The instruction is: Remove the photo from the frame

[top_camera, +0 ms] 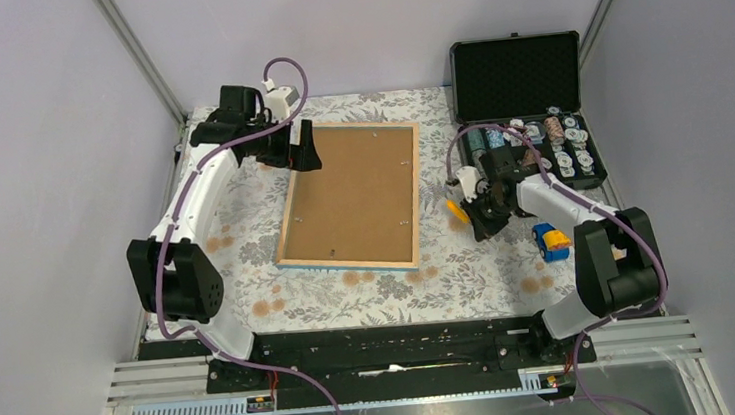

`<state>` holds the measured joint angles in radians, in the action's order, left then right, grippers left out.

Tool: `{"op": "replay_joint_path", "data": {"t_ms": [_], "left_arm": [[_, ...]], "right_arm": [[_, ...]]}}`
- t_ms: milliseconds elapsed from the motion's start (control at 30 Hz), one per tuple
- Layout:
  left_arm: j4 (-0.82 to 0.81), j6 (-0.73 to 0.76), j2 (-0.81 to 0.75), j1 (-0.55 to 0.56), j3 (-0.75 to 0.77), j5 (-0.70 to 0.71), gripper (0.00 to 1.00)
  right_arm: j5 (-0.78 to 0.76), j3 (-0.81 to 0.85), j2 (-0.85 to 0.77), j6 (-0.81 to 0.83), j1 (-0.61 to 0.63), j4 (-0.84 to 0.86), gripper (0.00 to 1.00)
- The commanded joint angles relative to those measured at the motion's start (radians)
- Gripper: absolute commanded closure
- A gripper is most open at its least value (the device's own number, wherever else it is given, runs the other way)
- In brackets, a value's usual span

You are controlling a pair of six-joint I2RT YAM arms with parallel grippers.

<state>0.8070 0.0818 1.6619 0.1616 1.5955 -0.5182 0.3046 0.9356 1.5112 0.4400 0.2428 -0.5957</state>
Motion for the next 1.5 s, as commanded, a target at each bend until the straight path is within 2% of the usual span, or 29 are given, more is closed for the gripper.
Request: {"op": "replay_joint_path", "data": {"t_ms": [0, 167, 267, 433, 500, 567, 733, 833, 967, 1033, 1067, 1133, 1333, 1400, 1467], "left_arm": [[-0.110, -0.041, -0.033, -0.004, -0.019, 0.141, 0.01], [-0.231, -0.080, -0.069, -0.011, -0.115, 0.154, 0.01], [-0.287, -0.070, -0.098, -0.010, -0.172, 0.224, 0.01], [-0.263, -0.075, -0.065, -0.020, -0.155, 0.388, 0.01], [-0.240, -0.048, -0.045, -0.020, -0.138, 0.371, 0.01], [-0.234, -0.043, -0.030, -0.007, -0.135, 0.328, 0.01], [-0.262, 0.017, 0.005, 0.088, -0.137, 0.322, 0.01], [-0.266, 0.140, -0.002, 0.118, -0.157, 0.201, 0.01], [-0.130, 0.373, 0.000, 0.147, -0.149, -0.005, 0.01], [-0.061, 0.471, -0.002, 0.175, -0.161, -0.042, 0.01], [-0.036, 0.527, -0.007, 0.193, -0.177, -0.048, 0.01], [-0.005, 0.642, -0.026, 0.222, -0.239, -0.050, 0.02], [0.011, 0.827, -0.109, 0.319, -0.378, -0.038, 0.05], [0.010, 0.893, -0.131, 0.365, -0.431, 0.003, 0.06], [-0.018, 0.960, -0.151, 0.406, -0.496, 0.057, 0.08]], "right_arm": [[-0.192, -0.035, 0.011, -0.063, -0.038, 0.021, 1.00], [-0.291, -0.051, 0.058, -0.177, -0.048, 0.072, 1.00], [-0.353, -0.052, 0.089, -0.202, -0.049, 0.093, 0.99], [-0.385, -0.045, 0.147, -0.212, -0.052, 0.095, 0.77], [-0.388, -0.044, 0.148, -0.214, -0.051, 0.096, 0.62], [-0.392, -0.039, 0.146, -0.216, -0.051, 0.092, 0.53], [-0.400, -0.001, 0.154, -0.226, -0.051, 0.051, 0.51], [-0.382, 0.027, 0.124, -0.223, -0.051, 0.019, 0.48], [-0.309, 0.075, 0.041, -0.215, -0.051, -0.011, 0.39], [-0.218, 0.107, 0.007, -0.219, -0.051, -0.017, 0.32], [-0.187, 0.121, -0.009, -0.223, -0.051, -0.012, 0.27], [-0.102, 0.146, -0.040, -0.232, -0.049, 0.023, 0.03], [-0.021, 0.258, -0.057, -0.237, -0.032, 0.147, 0.00], [0.005, 0.265, -0.061, -0.292, -0.031, 0.217, 0.00], [0.008, 0.276, -0.042, -0.415, -0.031, 0.295, 0.00]]}}
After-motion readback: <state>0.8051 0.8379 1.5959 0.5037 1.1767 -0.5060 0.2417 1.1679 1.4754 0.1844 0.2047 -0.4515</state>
